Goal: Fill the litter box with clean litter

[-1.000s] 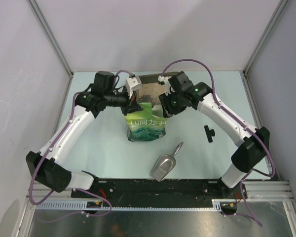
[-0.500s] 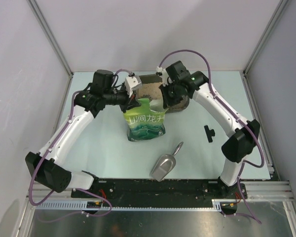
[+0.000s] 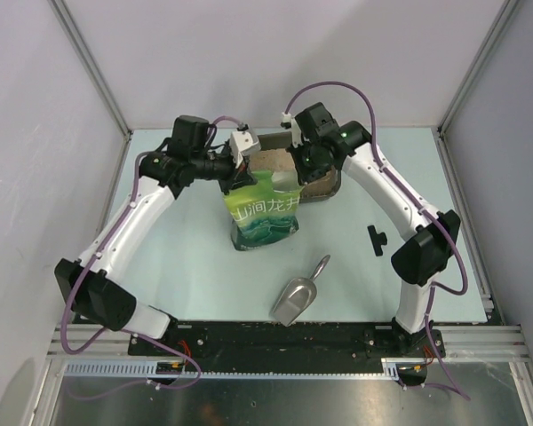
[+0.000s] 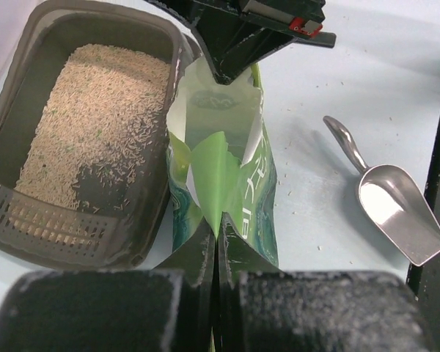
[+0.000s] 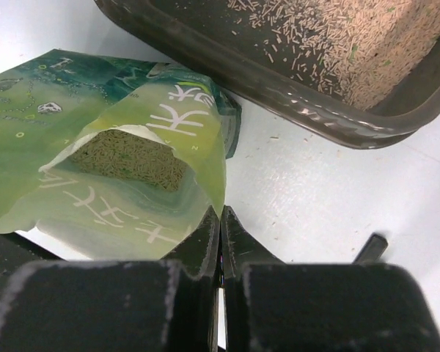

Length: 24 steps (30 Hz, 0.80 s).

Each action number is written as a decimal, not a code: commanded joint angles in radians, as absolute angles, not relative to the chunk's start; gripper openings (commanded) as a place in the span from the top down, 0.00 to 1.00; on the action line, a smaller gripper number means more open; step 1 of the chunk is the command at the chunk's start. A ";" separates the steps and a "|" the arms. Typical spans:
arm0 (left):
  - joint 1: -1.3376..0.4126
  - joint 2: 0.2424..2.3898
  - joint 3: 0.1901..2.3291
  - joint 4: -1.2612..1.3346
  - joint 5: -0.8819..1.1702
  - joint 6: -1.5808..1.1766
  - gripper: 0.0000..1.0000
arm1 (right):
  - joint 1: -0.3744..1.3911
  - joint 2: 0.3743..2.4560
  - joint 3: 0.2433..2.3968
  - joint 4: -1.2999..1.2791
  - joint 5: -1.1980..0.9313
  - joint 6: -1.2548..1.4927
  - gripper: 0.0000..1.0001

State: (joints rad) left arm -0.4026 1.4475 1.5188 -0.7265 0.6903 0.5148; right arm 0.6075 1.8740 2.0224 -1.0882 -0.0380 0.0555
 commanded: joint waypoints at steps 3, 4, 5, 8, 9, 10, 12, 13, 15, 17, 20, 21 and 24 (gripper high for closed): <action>-0.410 1.462 1.643 -0.577 0.839 0.534 1.00 | 0.595 1.858 2.198 -1.135 -0.026 -0.018 1.00; -0.410 1.473 1.669 -0.575 0.844 0.526 1.00 | 0.600 1.849 2.198 -1.117 -0.043 -0.020 1.00; -0.410 1.480 1.683 -0.572 0.848 0.523 1.00 | 0.598 1.850 2.207 -1.117 -0.078 -0.018 1.00; -0.410 1.508 1.729 -0.561 0.856 0.499 1.00 | 0.598 1.852 2.182 -1.114 -0.058 -0.005 1.00; -0.410 1.511 1.732 -0.560 0.857 0.499 1.00 | 0.594 1.848 2.166 -1.117 -0.054 -0.005 1.00; -0.411 1.514 1.720 -0.558 0.853 0.502 1.00 | 0.588 1.845 2.148 -1.121 -0.048 -0.005 1.00; -0.413 1.519 1.697 -0.560 0.845 0.500 1.00 | 0.565 1.835 2.097 -1.118 -0.041 -0.005 1.00; -0.414 1.519 1.674 -0.560 0.844 0.488 0.97 | 0.555 1.829 2.086 -1.109 -0.049 -0.005 1.00; -0.414 1.513 1.660 -0.558 0.848 0.473 0.87 | 0.520 1.819 2.089 -1.098 -0.092 -0.005 1.00; -0.416 1.502 1.672 -0.555 0.833 0.425 0.69 | 0.489 1.818 2.115 -1.085 -0.146 -0.018 0.74; -0.417 1.456 1.720 -0.555 0.752 0.336 0.43 | 0.399 1.799 2.213 -1.039 -0.224 -0.047 0.42; -0.417 1.439 1.717 -0.552 0.735 0.322 0.37 | 0.376 1.795 2.239 -1.037 -0.229 -0.060 0.40; -0.417 1.370 1.653 -0.555 0.692 0.299 0.30 | 0.353 1.743 2.220 -1.035 -0.300 -0.174 0.34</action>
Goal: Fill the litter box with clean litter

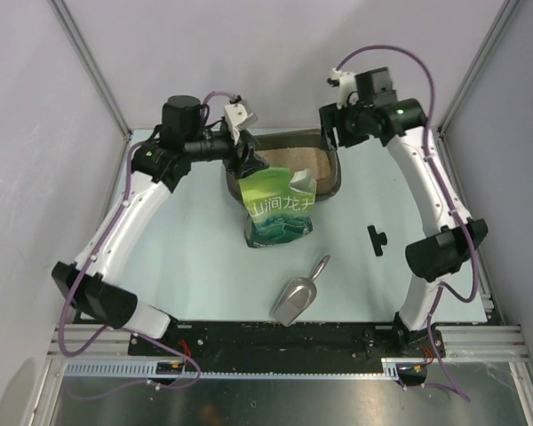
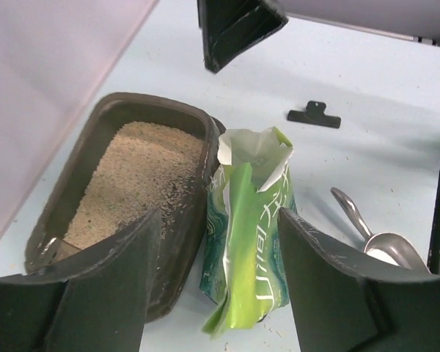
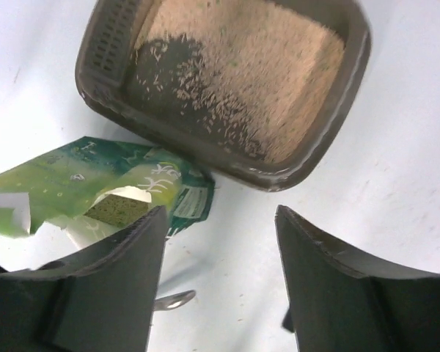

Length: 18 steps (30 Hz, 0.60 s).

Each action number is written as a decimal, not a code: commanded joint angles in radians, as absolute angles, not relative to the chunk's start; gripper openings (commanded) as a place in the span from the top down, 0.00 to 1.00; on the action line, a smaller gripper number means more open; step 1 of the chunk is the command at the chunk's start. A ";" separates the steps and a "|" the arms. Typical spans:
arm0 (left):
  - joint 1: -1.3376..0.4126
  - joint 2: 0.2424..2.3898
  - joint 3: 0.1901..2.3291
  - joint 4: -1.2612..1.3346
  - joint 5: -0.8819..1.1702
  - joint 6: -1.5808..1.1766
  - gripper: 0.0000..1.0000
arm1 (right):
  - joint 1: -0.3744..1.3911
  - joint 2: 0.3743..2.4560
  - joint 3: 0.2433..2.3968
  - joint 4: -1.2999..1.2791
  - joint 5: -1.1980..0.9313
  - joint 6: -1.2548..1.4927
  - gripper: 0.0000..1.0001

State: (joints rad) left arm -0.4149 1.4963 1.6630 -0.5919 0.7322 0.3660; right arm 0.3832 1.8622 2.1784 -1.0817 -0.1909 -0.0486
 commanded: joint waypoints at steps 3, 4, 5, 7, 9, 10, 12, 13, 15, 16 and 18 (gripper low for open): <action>-0.417 1.277 1.513 -0.555 0.693 0.299 0.26 | 0.345 1.634 2.015 -0.988 -0.406 -0.376 0.24; -0.417 1.250 1.472 -0.554 0.690 0.302 0.25 | 0.344 1.529 1.827 -0.950 -0.419 -0.412 0.22; -0.417 1.226 1.400 -0.554 0.672 0.302 0.24 | 0.339 1.461 1.742 -0.909 -0.464 -0.457 0.22; -0.417 1.169 1.338 -0.555 0.643 0.279 0.21 | 0.341 1.290 1.572 -0.839 -0.558 -0.605 0.21; -0.417 1.137 1.250 -0.555 0.615 0.247 0.19 | 0.354 1.205 1.389 -0.865 -0.600 -0.761 0.18; -0.417 1.111 1.226 -0.557 0.615 0.238 0.19 | 0.366 1.169 1.346 -0.885 -0.597 -0.803 0.16; -0.419 1.088 1.146 -0.554 0.620 0.227 0.18 | 0.403 1.115 1.232 -0.945 -0.575 -0.879 0.16; -0.419 1.069 1.119 -0.555 0.617 0.229 0.18 | 0.414 1.109 1.203 -0.968 -0.566 -0.959 0.15; -0.423 1.054 1.042 -0.558 0.597 0.244 0.17 | 0.449 1.114 1.136 -0.977 -0.549 -1.008 0.15; -0.425 1.045 1.020 -0.557 0.591 0.255 0.17 | 0.459 1.121 1.118 -0.967 -0.548 -1.047 0.15; -0.430 1.029 0.970 -0.557 0.578 0.282 0.17 | 0.504 1.155 1.082 -0.925 -0.543 -1.087 0.16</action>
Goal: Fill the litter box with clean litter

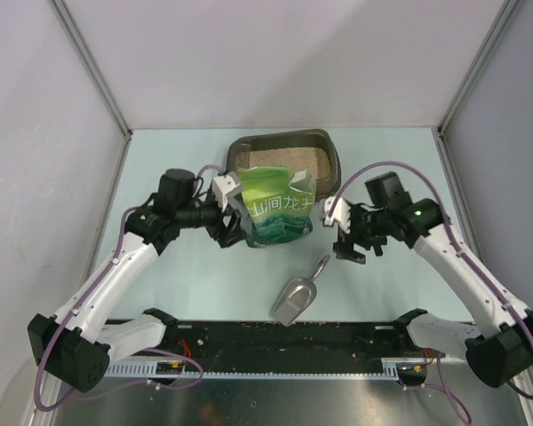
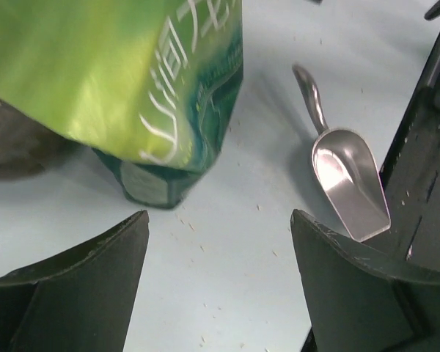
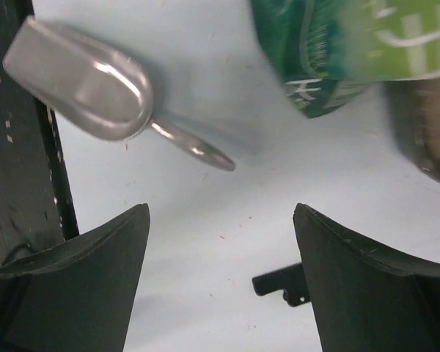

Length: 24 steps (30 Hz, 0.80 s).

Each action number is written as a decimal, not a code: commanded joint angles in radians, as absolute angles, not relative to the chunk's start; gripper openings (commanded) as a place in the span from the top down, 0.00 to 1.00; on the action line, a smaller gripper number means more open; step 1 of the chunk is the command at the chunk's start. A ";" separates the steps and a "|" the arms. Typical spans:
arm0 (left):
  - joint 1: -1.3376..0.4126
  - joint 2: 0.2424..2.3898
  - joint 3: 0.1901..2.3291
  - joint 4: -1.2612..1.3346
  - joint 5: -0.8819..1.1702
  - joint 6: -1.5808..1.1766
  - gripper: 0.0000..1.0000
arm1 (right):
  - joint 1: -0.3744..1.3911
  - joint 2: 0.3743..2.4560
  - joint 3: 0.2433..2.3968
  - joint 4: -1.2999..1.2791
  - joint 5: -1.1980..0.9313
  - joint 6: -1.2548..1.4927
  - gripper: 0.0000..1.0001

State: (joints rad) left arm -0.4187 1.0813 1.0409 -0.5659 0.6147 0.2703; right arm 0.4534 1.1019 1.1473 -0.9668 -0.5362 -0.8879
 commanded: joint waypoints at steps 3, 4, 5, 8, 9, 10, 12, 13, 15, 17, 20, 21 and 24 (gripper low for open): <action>-0.431 1.017 0.940 -0.558 0.575 0.301 0.18 | 0.576 1.233 1.055 -0.907 -0.532 -1.227 0.19; -0.431 1.019 0.937 -0.560 0.574 0.301 0.18 | 0.592 1.256 1.049 -0.904 -0.523 -1.259 0.20; -0.431 1.017 0.937 -0.563 0.572 0.299 0.18 | 0.604 1.279 1.045 -0.896 -0.522 -1.328 0.21; -0.433 1.012 0.939 -0.569 0.565 0.296 0.19 | 0.627 1.380 1.034 -0.884 -0.526 -1.440 0.22; -0.433 1.009 0.937 -0.571 0.563 0.296 0.19 | 0.630 1.426 1.034 -0.881 -0.526 -1.462 0.23; -0.433 1.005 0.937 -0.572 0.555 0.295 0.19 | 0.630 1.452 1.032 -0.879 -0.519 -1.486 0.24; -0.433 0.997 0.942 -0.572 0.549 0.298 0.19 | 0.630 1.494 1.031 -0.882 -0.506 -1.549 0.27; -0.433 0.997 0.945 -0.574 0.548 0.296 0.20 | 0.630 1.537 1.031 -0.884 -0.496 -1.563 0.29; -0.433 0.993 0.950 -0.572 0.534 0.302 0.19 | 0.629 1.574 1.025 -0.879 -0.491 -1.598 0.34; -0.431 0.994 0.954 -0.574 0.529 0.308 0.20 | 0.637 1.615 1.019 -0.879 -0.489 -1.615 0.37; -0.433 1.002 0.963 -0.574 0.535 0.308 0.20 | 0.652 1.626 1.019 -0.873 -0.500 -1.624 0.47; -0.433 1.006 0.966 -0.574 0.557 0.304 0.20 | 0.655 1.623 1.017 -0.870 -0.499 -1.624 0.62; -0.439 1.029 0.979 -0.574 0.610 0.290 0.21 | 0.646 1.577 1.012 -0.861 -0.485 -1.621 0.92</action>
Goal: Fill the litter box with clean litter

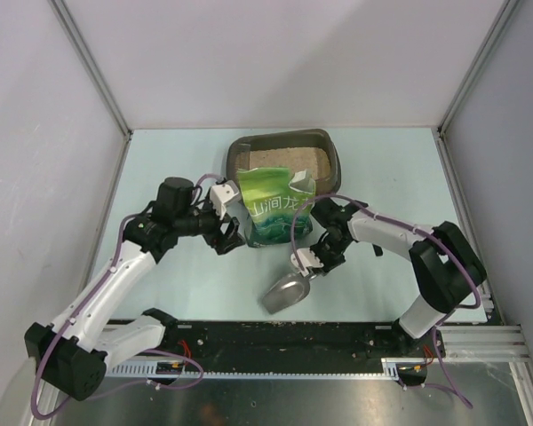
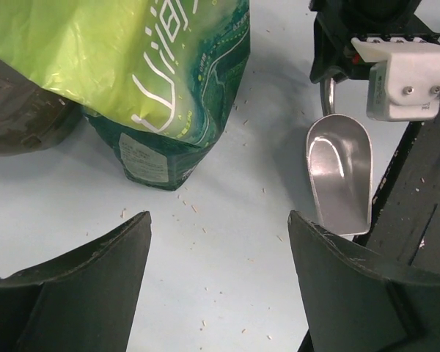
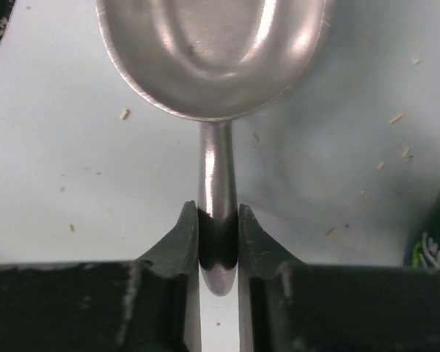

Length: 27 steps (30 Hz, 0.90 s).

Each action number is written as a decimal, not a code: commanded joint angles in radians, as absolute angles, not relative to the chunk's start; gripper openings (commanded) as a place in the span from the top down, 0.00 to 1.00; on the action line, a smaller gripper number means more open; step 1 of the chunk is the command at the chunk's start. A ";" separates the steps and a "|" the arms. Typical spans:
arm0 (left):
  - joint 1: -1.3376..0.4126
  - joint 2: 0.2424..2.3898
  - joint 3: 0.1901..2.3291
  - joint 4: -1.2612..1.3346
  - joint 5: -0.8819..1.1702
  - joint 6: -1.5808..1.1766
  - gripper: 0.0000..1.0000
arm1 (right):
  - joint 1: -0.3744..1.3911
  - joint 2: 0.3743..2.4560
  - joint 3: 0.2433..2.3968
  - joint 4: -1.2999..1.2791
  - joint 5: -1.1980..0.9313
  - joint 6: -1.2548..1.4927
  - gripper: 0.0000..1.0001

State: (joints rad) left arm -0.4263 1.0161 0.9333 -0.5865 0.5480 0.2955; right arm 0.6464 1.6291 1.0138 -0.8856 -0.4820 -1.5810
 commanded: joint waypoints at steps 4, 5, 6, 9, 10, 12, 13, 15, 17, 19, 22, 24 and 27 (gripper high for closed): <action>-0.445 1.054 1.025 -0.572 0.670 0.304 0.23 | 0.615 1.424 1.015 -0.905 -0.485 -1.629 1.00; -0.445 1.051 1.052 -0.574 0.690 0.337 0.23 | 0.615 1.379 1.019 -0.929 -0.482 -1.635 1.00; -0.448 1.049 1.066 -0.574 0.715 0.360 0.24 | 0.620 1.306 1.023 -0.942 -0.466 -1.635 1.00; -0.483 1.084 1.138 -0.572 0.738 0.448 0.24 | 0.650 1.197 1.052 -0.959 -0.416 -1.550 1.00; -0.506 1.097 1.159 -0.574 0.739 0.484 0.25 | 0.660 1.186 1.090 -0.960 -0.404 -1.516 1.00; -0.532 1.139 1.233 -0.571 0.738 0.512 0.27 | 0.676 1.178 1.136 -0.962 -0.364 -1.409 1.00; -0.567 1.161 1.261 -0.571 0.732 0.526 0.27 | 0.686 1.187 1.169 -0.960 -0.356 -1.375 1.00; -0.609 1.199 1.347 -0.568 0.689 0.543 0.27 | 0.686 1.210 1.264 -0.957 -0.356 -1.275 1.00; -0.661 1.249 1.394 -0.568 0.635 0.593 0.28 | 0.699 1.258 1.343 -0.968 -0.351 -1.227 1.00; -0.699 1.282 1.408 -0.566 0.595 0.655 0.30 | 0.710 1.299 1.382 -0.966 -0.333 -1.148 1.00; -0.727 1.296 1.410 -0.568 0.537 0.725 0.33 | 0.712 1.301 1.410 -0.931 -0.351 -1.103 1.00; -0.733 1.301 1.404 -0.568 0.496 0.750 0.37 | 0.715 1.295 1.416 -0.928 -0.342 -1.097 1.00; -0.738 1.312 1.401 -0.569 0.445 0.781 0.43 | 0.716 1.290 1.437 -0.939 -0.322 -1.100 1.00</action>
State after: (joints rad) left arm -0.7303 1.3109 1.3808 -0.5751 0.5362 0.6739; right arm 0.7082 1.3075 1.3693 -0.9539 -0.3382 -1.1580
